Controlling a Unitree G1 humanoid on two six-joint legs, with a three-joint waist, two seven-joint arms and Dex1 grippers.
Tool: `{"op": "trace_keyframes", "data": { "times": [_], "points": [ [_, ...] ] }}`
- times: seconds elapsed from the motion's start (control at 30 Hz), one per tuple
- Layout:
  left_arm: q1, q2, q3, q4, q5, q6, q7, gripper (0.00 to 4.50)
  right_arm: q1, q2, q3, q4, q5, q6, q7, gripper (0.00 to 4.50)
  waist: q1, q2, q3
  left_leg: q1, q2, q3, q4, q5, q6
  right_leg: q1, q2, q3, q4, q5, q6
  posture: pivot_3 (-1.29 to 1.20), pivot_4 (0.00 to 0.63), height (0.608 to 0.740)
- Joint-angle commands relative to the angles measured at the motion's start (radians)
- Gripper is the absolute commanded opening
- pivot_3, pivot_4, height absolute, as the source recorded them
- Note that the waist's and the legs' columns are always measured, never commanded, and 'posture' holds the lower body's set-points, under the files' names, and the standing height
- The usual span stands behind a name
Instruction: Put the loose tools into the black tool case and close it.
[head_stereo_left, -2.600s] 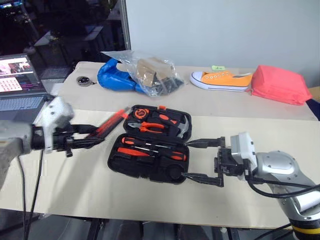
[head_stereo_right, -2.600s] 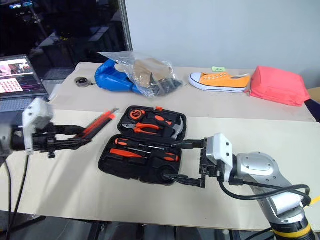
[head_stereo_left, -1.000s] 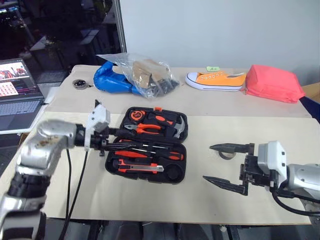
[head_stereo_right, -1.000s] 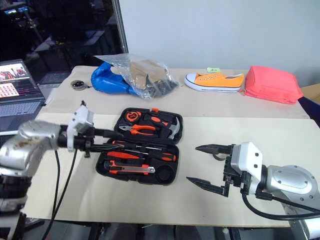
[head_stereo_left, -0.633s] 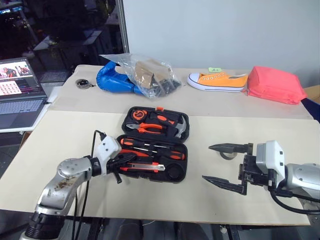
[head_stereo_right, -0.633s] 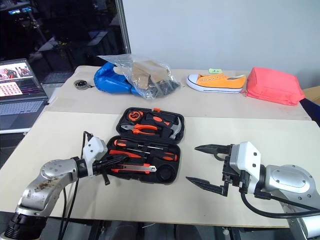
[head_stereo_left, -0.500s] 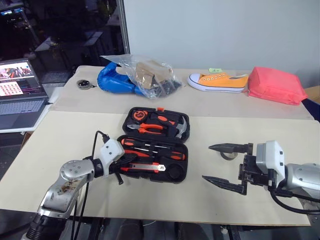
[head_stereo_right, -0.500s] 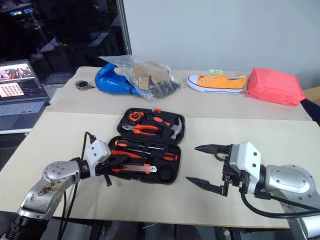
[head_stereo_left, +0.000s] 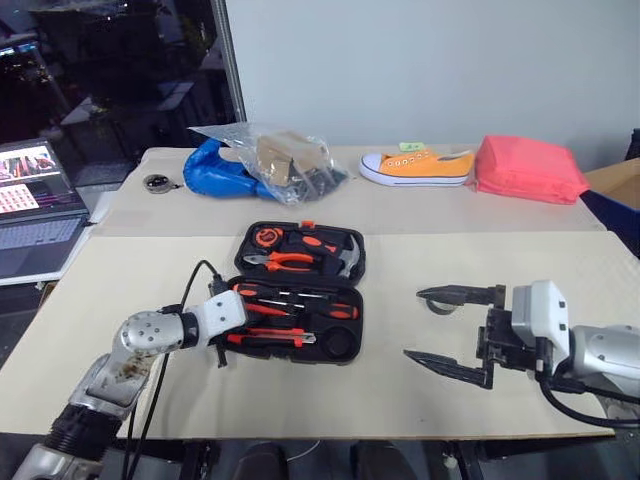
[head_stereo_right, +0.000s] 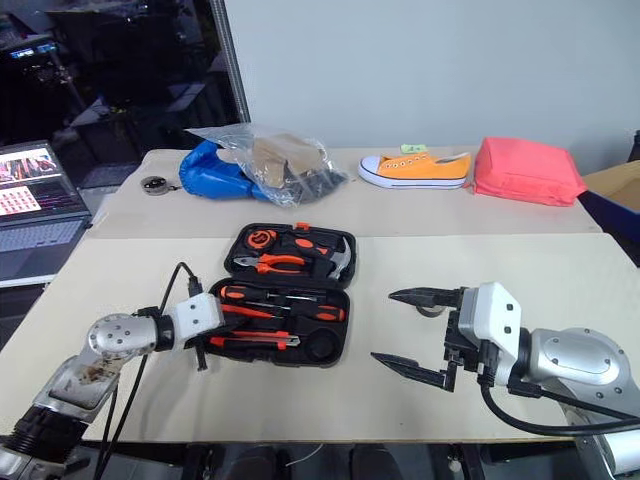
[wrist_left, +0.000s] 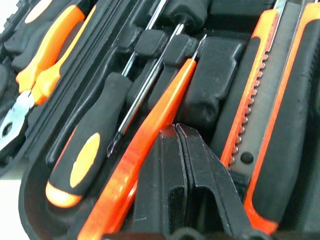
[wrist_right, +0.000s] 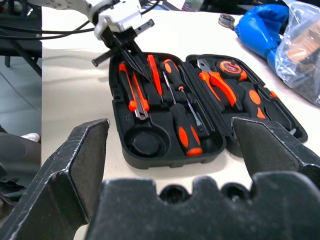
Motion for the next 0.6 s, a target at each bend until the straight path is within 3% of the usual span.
{"op": "trace_keyframes", "data": {
  "times": [0.03, 0.1, 0.23, 0.43, 0.6],
  "points": [
    [0.021, -0.008, 0.097, -0.133, -0.178, 0.074, -0.040, 0.08, 0.000, 0.004, -0.014, -0.024, 0.002, -0.019, -0.016, 4.50, 0.002, -0.004, 0.003, 0.001, 0.000, 0.000, 0.000, 0.000, 0.000, -0.003, 0.000, -0.001, 0.000, 0.001, 0.002, 0.00, 0.150, 0.740],
    [0.053, 0.008, 0.110, -0.231, -0.281, 0.197, -0.069, 0.08, 0.005, 0.002, -0.026, -0.021, 0.007, -0.017, -0.015, 4.50, 0.009, -0.007, 0.003, -0.008, 0.000, 0.001, 0.001, 0.000, 0.000, -0.011, 0.000, -0.003, -0.001, 0.004, 0.006, 0.00, 0.150, 0.740],
    [0.107, 0.031, 0.072, -0.254, -0.310, 0.312, -0.107, 0.08, 0.008, -0.003, -0.033, -0.011, 0.007, -0.020, -0.010, 4.50, 0.018, -0.006, 0.002, -0.019, -0.003, 0.001, 0.001, -0.002, -0.002, -0.017, -0.004, -0.002, -0.005, 0.003, 0.008, 0.00, 0.150, 0.740],
    [0.145, 0.030, -0.005, -0.136, -0.193, 0.251, -0.115, 0.08, 0.009, -0.023, -0.049, -0.004, 0.013, -0.002, -0.008, 4.50, 0.023, -0.004, 0.001, -0.023, -0.004, 0.001, 0.001, -0.005, -0.002, -0.016, -0.003, -0.005, -0.013, 0.005, 0.005, 0.00, 0.150, 0.740],
    [0.117, -0.015, 0.051, -0.226, -0.294, 0.287, -0.086, 0.08, 0.011, -0.041, -0.083, 0.013, -0.010, 0.057, -0.079, 4.50, 0.023, -0.004, 0.001, -0.020, -0.003, 0.001, 0.002, -0.005, -0.002, -0.014, -0.003, -0.004, -0.013, 0.005, 0.007, 0.00, 0.150, 0.740]
  ]
}}
